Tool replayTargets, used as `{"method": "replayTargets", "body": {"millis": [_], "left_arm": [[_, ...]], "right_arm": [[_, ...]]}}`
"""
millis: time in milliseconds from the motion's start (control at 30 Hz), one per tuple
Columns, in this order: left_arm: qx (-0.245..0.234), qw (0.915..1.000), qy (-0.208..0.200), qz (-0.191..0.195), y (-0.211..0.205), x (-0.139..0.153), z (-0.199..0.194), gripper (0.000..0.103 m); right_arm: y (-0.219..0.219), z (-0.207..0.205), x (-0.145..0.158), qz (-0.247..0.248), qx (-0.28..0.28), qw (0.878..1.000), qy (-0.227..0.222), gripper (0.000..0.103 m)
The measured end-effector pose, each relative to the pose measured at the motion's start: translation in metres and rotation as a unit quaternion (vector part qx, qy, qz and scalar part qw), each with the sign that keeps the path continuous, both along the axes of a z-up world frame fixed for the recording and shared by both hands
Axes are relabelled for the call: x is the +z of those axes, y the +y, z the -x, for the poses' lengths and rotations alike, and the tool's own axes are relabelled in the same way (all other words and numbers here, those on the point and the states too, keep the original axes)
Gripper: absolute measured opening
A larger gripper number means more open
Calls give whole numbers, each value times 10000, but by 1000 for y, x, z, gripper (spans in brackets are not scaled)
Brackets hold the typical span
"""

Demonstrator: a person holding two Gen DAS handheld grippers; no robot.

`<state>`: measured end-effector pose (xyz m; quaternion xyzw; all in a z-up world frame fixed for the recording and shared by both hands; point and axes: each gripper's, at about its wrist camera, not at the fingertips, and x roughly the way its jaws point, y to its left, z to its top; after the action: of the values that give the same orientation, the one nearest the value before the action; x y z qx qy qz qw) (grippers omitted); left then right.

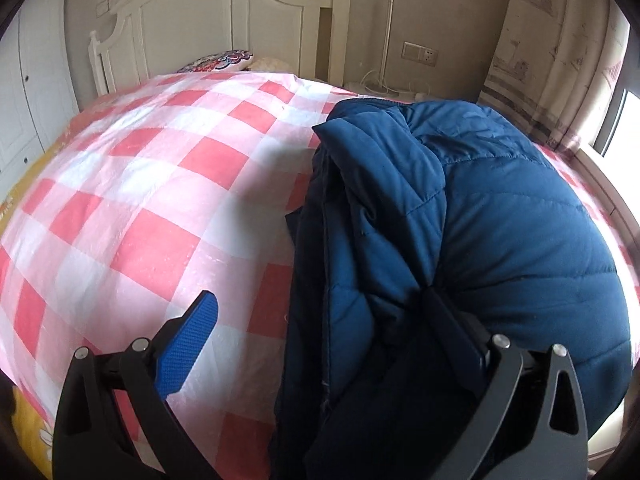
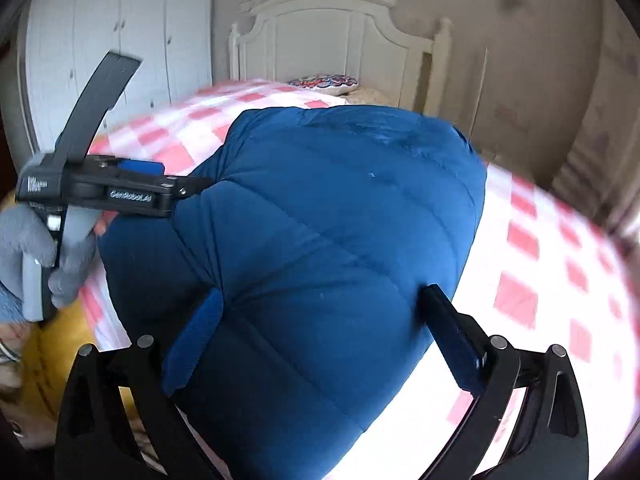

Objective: Fold large clothes

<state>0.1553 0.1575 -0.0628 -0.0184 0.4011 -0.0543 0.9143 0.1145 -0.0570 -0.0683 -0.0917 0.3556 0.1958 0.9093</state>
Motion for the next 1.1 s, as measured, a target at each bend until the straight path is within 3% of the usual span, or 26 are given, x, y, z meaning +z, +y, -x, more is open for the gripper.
{"method": "replayTargets", "body": {"millis": [67,133,233,333,367,500,600,667,767,833,933,1000,1100], "left_arm": [[-30,10000,19,-48,-1,0,0,101],[-109,9999,76,10,1,6,1,101],[-173,9968,352,690,22,10,-9,101],[-190,9843,680,1618,49,12,-26,101],[-380,9756,886,1975,55,10,-36,101],[-746,9586,1578,2248,53,-9,-68,101],[-1074,9355,1998,2708,46,-28,-79,101],[-1224,9237,2066,2984,46,-38,-79,101],[-1569,9113,1870,3315,45,-44,-72,101],[-1624,9140,1662,3327,43,-45,-67,101],[-1673,9134,1565,3364,39,-46,-64,100],[-1680,9111,1491,3455,35,-46,-60,91],[-1523,9208,1239,3371,27,-38,-50,77]], "right_arm": [[-6,-6,9,-156,47,9993,333,96],[-22,-10,19,-671,31,9961,567,96],[-54,-16,24,-1533,-306,9851,723,96],[-78,-41,6,-2280,-541,9628,1348,96],[-82,-49,-3,-2527,-527,9527,1601,96],[-85,-69,-35,-3217,-358,9185,2270,97],[-77,-75,-45,-3336,-233,9091,2483,99],[-74,-80,-52,-3481,-156,9002,2613,99],[-67,-84,-52,-3394,-64,9034,2620,99],[-62,-84,-52,-3350,-58,9070,2551,99],[-56,-72,-42,-3107,60,9286,2029,93],[-54,-72,-33,-2876,138,9435,1643,84],[-62,-77,-25,-2648,165,9564,1219,79]]}}
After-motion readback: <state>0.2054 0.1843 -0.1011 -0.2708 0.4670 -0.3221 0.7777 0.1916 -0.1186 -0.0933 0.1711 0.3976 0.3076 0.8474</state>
